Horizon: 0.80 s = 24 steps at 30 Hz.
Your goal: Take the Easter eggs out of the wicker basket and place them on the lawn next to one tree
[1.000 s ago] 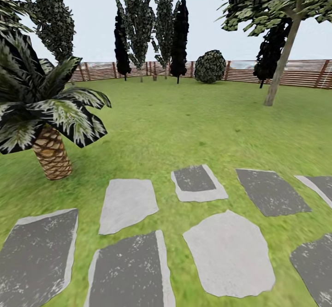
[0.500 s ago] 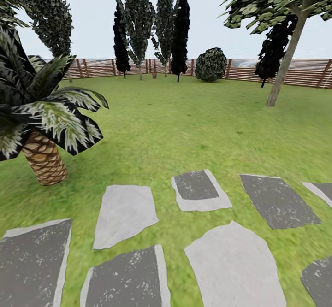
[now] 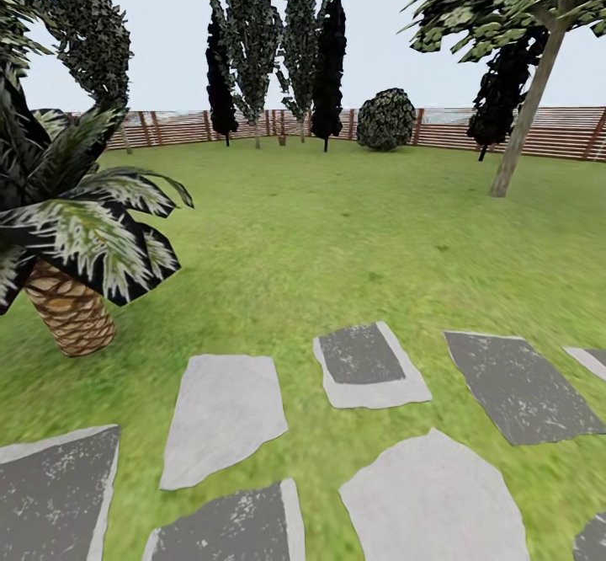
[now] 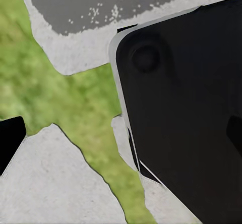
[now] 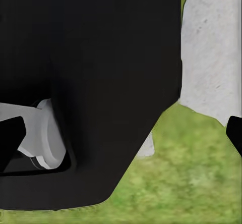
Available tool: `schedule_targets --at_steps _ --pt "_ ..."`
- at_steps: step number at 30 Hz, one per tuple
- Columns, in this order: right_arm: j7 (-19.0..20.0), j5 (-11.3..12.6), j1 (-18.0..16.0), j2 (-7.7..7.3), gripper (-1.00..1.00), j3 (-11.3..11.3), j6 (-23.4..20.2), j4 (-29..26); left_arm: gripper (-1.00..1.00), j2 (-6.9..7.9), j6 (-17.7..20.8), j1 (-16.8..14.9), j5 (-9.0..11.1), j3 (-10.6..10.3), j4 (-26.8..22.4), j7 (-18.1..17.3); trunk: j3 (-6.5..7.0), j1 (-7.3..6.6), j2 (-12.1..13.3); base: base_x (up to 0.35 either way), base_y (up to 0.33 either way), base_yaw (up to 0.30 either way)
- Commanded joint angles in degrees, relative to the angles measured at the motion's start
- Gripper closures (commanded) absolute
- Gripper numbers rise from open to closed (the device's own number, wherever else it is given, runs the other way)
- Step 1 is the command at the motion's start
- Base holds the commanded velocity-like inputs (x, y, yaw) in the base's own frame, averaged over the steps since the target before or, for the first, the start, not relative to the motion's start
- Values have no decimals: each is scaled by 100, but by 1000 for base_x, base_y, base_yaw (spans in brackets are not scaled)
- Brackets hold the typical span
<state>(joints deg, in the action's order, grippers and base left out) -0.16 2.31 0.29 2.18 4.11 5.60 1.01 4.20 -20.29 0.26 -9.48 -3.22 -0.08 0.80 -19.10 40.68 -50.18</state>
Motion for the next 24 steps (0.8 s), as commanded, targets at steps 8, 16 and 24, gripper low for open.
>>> schedule_targets --at_steps 8,16,24 --pt "-2 24 -3 1 -100 38 37 10 -100 2 -19 0 -14 -29 -1 8 141 -172 320 343 0 0" --pt "-2 24 -3 1 -100 40 37 12 -100 2 -19 0 -13 -29 -1 8 195 -238 440 343 0 0" --pt "-2 24 -3 1 -100 38 37 11 -100 -4 -19 0 -11 -36 -1 8 195 -238 440 312 -99 0"
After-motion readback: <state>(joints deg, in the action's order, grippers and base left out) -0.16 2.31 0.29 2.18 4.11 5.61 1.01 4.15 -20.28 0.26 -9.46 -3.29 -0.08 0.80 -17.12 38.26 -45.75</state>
